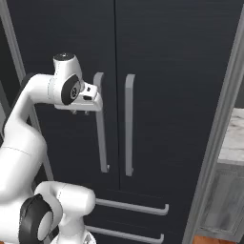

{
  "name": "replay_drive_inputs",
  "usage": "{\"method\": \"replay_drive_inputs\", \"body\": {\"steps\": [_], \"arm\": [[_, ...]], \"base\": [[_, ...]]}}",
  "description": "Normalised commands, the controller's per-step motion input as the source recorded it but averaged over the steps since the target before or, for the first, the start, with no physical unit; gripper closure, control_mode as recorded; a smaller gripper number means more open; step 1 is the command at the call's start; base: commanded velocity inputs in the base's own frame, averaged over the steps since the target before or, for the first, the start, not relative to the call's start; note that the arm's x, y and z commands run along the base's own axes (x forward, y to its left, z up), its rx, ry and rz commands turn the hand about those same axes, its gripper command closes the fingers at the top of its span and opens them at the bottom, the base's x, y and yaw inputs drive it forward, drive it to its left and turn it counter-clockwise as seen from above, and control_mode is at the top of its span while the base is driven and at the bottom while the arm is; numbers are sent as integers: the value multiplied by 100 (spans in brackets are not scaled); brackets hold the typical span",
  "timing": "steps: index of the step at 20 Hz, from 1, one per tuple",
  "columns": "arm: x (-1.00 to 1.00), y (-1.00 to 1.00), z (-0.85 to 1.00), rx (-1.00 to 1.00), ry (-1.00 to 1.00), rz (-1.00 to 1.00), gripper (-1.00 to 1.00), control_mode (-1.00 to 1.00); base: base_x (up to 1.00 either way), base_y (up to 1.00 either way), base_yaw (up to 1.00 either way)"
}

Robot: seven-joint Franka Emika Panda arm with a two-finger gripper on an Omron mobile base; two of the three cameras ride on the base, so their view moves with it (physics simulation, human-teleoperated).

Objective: Gather the cucumber and carrot from the fridge and place them on a tray on the dining counter. Then gather the fishs from the fridge and place them on the other tray.

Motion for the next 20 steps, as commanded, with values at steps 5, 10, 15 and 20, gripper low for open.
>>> {"method": "replay_drive_inputs", "body": {"steps": [5, 10, 15, 20], "arm": [[0, 0, 0, 0, 0, 0, -100, 100], [0, 0, 0, 0, 0, 0, -100, 100], [0, 0, 0, 0, 0, 0, -100, 100], [0, 0, 0, 0, 0, 0, -100, 100]], "base": [[-22, -14, 0], [-87, -40, 0], [-44, -56, 0], [0, -50, 0]]}}
